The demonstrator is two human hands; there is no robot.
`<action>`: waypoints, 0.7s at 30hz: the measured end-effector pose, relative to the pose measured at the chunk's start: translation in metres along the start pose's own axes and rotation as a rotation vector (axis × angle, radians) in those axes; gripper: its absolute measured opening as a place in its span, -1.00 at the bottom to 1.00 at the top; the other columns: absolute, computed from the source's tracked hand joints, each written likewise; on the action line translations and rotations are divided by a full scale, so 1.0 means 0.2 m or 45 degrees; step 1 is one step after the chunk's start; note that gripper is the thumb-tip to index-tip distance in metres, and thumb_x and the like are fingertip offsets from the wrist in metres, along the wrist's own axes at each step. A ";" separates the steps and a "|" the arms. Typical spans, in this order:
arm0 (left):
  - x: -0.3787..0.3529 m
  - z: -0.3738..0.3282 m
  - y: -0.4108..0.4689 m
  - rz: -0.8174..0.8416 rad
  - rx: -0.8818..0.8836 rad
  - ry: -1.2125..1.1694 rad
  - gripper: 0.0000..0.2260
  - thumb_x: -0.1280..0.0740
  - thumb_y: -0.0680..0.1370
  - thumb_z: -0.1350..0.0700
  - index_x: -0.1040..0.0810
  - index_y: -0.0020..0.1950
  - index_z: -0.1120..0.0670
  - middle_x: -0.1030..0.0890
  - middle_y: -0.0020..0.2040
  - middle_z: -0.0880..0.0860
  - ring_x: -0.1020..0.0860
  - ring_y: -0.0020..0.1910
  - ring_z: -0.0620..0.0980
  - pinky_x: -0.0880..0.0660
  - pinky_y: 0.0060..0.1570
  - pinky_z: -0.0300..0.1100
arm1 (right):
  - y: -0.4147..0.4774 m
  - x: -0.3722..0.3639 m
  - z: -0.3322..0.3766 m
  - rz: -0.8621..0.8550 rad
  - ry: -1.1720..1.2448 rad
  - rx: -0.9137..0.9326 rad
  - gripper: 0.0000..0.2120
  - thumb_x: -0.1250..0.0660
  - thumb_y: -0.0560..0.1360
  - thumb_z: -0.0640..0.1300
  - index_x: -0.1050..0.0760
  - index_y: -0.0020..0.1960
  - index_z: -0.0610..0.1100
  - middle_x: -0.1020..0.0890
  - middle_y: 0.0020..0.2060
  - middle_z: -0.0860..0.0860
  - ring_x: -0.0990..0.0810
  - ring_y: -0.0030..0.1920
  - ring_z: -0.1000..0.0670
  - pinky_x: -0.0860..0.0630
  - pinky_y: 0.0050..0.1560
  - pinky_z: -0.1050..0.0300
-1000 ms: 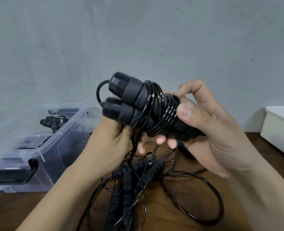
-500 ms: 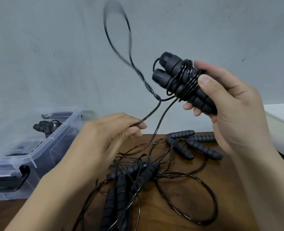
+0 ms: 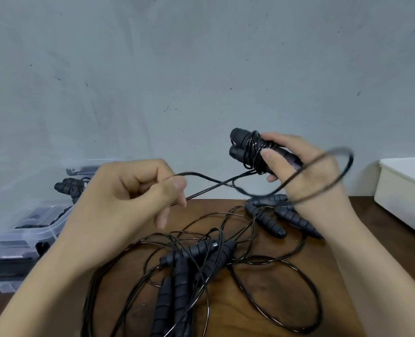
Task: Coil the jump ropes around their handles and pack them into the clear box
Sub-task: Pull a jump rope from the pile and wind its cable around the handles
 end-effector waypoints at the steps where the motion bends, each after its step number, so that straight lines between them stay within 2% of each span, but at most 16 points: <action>1: 0.00 0.05 0.02 0.017 0.092 0.082 -0.72 -0.47 0.55 -0.19 -0.72 -0.07 0.02 -0.54 -0.47 0.17 -0.49 -0.42 0.36 -0.51 -0.24 0.30 | -0.01 0.00 0.02 0.001 -0.014 0.007 -0.76 -0.43 0.67 -0.08 -0.68 0.32 0.08 -0.72 0.11 0.13 -0.75 -0.10 0.00 -0.60 -0.06 0.21; 3: -0.02 0.16 0.05 0.115 0.275 0.267 -0.84 -0.41 0.62 -0.18 -0.69 0.04 -0.13 -0.55 -0.51 0.10 -0.60 -0.38 0.22 -0.48 -0.20 -0.03 | -0.02 0.00 0.05 0.011 -0.015 -0.011 -0.75 -0.42 0.67 -0.08 -0.67 0.32 0.11 -0.70 0.11 0.14 -0.74 -0.14 -0.02 -0.54 -0.13 0.28; 4: -0.02 0.21 0.06 0.166 0.342 0.344 -0.88 -0.38 0.63 -0.17 -0.65 0.07 -0.18 -0.57 -0.49 0.10 -0.65 -0.37 0.10 -0.45 -0.20 -0.10 | -0.03 -0.01 0.07 0.026 0.000 -0.015 -0.75 -0.42 0.67 -0.09 -0.67 0.31 0.12 -0.70 0.12 0.14 -0.74 -0.14 -0.02 -0.53 -0.13 0.29; 6: -0.02 0.32 0.07 0.217 0.410 0.514 -0.88 -0.35 0.64 -0.19 -0.55 0.12 -0.23 -0.66 -0.39 0.08 -0.64 -0.35 -0.12 -0.46 -0.19 -0.11 | -0.06 -0.05 0.12 0.090 0.043 -0.003 -0.75 -0.42 0.67 -0.11 -0.68 0.30 0.11 -0.71 0.11 0.14 -0.74 -0.12 -0.01 -0.53 -0.13 0.33; 8: 0.01 0.39 0.10 0.187 0.418 0.609 -0.80 -0.35 0.61 -0.25 -0.51 0.19 -0.27 -0.70 -0.18 -0.03 -0.64 -0.22 -0.19 -0.50 -0.14 -0.10 | -0.10 -0.10 0.17 0.182 0.111 -0.008 -0.76 -0.43 0.66 -0.12 -0.69 0.28 0.11 -0.73 0.08 0.15 -0.74 -0.14 0.02 -0.54 -0.15 0.36; 10: 0.01 0.41 0.11 0.153 0.377 0.701 -0.70 -0.35 0.60 -0.28 -0.46 0.31 -0.32 -0.58 0.13 -0.21 -0.61 -0.04 -0.22 -0.53 -0.06 -0.16 | -0.13 -0.16 0.21 0.274 0.200 -0.036 -0.76 -0.44 0.65 -0.09 -0.70 0.26 0.15 -0.75 0.05 0.13 -0.74 -0.19 0.02 -0.59 -0.17 0.28; 12: -0.01 0.37 0.12 0.113 0.282 0.760 -0.71 -0.33 0.65 -0.18 -0.42 0.36 -0.33 -0.44 0.25 -0.29 -0.54 0.10 -0.33 -0.50 0.02 -0.30 | -0.15 -0.19 0.23 0.328 0.275 -0.060 -0.77 -0.43 0.65 -0.07 -0.70 0.24 0.17 -0.77 0.01 0.11 -0.74 -0.23 0.00 -0.66 -0.17 0.14; 13: -0.01 0.33 0.13 0.057 0.227 0.740 -0.76 -0.31 0.69 -0.07 -0.43 0.32 -0.33 -0.43 0.23 -0.32 -0.51 0.10 -0.39 -0.47 -0.04 -0.36 | -0.16 -0.20 0.23 0.336 0.307 -0.068 -0.78 -0.43 0.64 -0.07 -0.71 0.23 0.18 -0.77 0.00 0.09 -0.75 -0.23 -0.02 -0.68 -0.16 0.07; 15: 0.02 0.27 0.13 -0.116 0.141 0.640 -0.65 -0.22 0.71 0.21 -0.50 0.25 -0.27 -0.48 0.19 -0.32 -0.53 0.06 -0.40 -0.45 -0.22 -0.33 | -0.15 -0.20 0.22 0.327 0.370 -0.081 -0.77 -0.43 0.65 -0.09 -0.72 0.22 0.17 -0.77 0.03 0.05 -0.75 -0.21 -0.12 -0.67 -0.17 -0.02; 17: 0.07 0.20 0.12 -0.285 0.051 0.577 -0.53 -0.15 0.63 0.37 -0.56 0.22 -0.19 -0.52 0.17 -0.28 -0.54 0.13 -0.33 -0.48 -0.18 -0.25 | -0.14 -0.19 0.21 0.317 0.427 -0.100 -0.76 -0.43 0.65 -0.11 -0.72 0.23 0.15 -0.77 0.06 0.02 -0.76 -0.19 -0.20 -0.65 -0.16 -0.07; 19: 0.07 0.13 0.11 -0.338 -0.032 0.557 -0.61 -0.22 0.63 0.32 -0.59 0.15 -0.19 -0.54 0.11 -0.26 -0.57 0.05 -0.28 -0.49 -0.14 -0.27 | -0.14 -0.18 0.21 0.319 0.456 -0.113 -0.76 -0.42 0.65 -0.13 -0.73 0.22 0.13 -0.76 0.06 0.00 -0.75 -0.19 -0.21 -0.63 -0.16 -0.09; 21: 0.02 0.13 0.10 -0.252 -0.001 0.487 -0.82 -0.34 0.66 0.13 -0.60 0.09 -0.17 -0.58 0.04 -0.25 -0.58 -0.16 -0.26 -0.45 -0.26 -0.25 | -0.13 -0.17 0.21 0.313 0.472 -0.114 -0.77 -0.43 0.65 -0.13 -0.73 0.23 0.11 -0.77 0.02 -0.02 -0.73 -0.22 -0.18 -0.61 -0.19 -0.07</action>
Point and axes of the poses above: each hand's wrist, its own y-axis towards the middle knuckle, its own x-axis out of the back of the hand, z = x × y, the point moved 10 cm from there along y, towards the middle knuckle
